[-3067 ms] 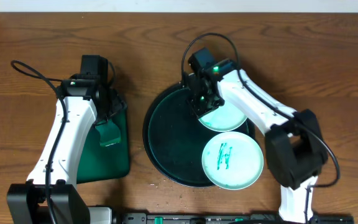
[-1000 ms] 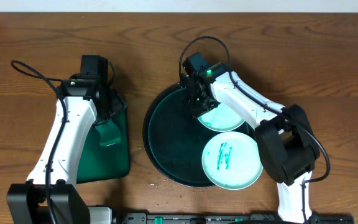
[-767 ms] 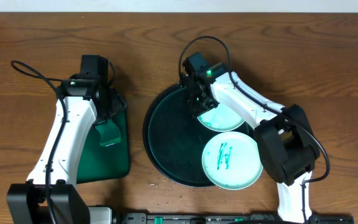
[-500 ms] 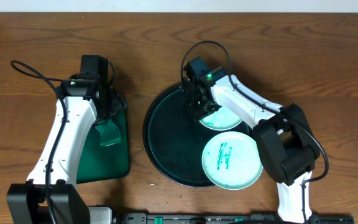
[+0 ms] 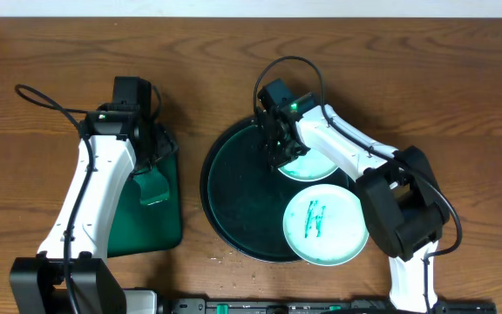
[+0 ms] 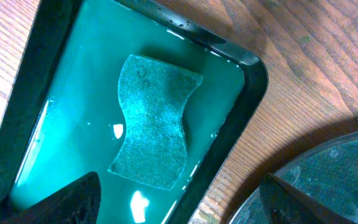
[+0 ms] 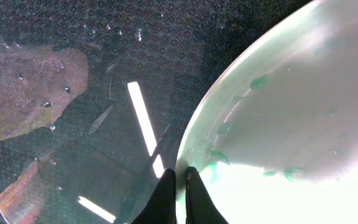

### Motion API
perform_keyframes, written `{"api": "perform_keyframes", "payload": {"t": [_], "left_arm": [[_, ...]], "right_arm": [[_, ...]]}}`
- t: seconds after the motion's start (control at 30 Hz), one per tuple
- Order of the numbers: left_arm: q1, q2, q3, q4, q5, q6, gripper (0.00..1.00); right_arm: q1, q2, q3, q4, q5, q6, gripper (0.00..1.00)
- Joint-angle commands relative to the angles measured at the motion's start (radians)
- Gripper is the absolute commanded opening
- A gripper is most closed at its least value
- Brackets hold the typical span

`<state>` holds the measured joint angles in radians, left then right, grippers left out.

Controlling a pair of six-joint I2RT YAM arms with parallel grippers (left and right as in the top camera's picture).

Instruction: Clean dirty plates on tray and stack at the side

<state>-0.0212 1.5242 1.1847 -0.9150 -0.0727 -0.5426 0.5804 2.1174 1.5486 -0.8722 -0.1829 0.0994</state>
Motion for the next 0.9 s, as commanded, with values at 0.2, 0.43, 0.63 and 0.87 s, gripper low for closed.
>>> {"api": "perform_keyframes", "payload": {"t": [0.2,0.43,0.63,0.87], "left_arm": [[0.005,-0.003,0.014,0.001,0.006,0.006,0.82],[0.005,-0.003,0.014,0.005,0.006,0.006,0.82],[0.005,-0.003,0.014,0.011,0.014,0.006,0.82],[0.005,-0.003,0.014,0.012,0.014,0.006,0.82]], "right_arm": [[0.004,0.014,0.001,-0.002,0.013,0.005,0.02],[0.004,0.014,0.054,-0.039,0.046,0.005,0.01],[0.011,0.014,0.116,-0.09,0.105,0.003,0.02],[0.016,0.014,0.139,-0.099,0.179,0.045,0.01]]}}
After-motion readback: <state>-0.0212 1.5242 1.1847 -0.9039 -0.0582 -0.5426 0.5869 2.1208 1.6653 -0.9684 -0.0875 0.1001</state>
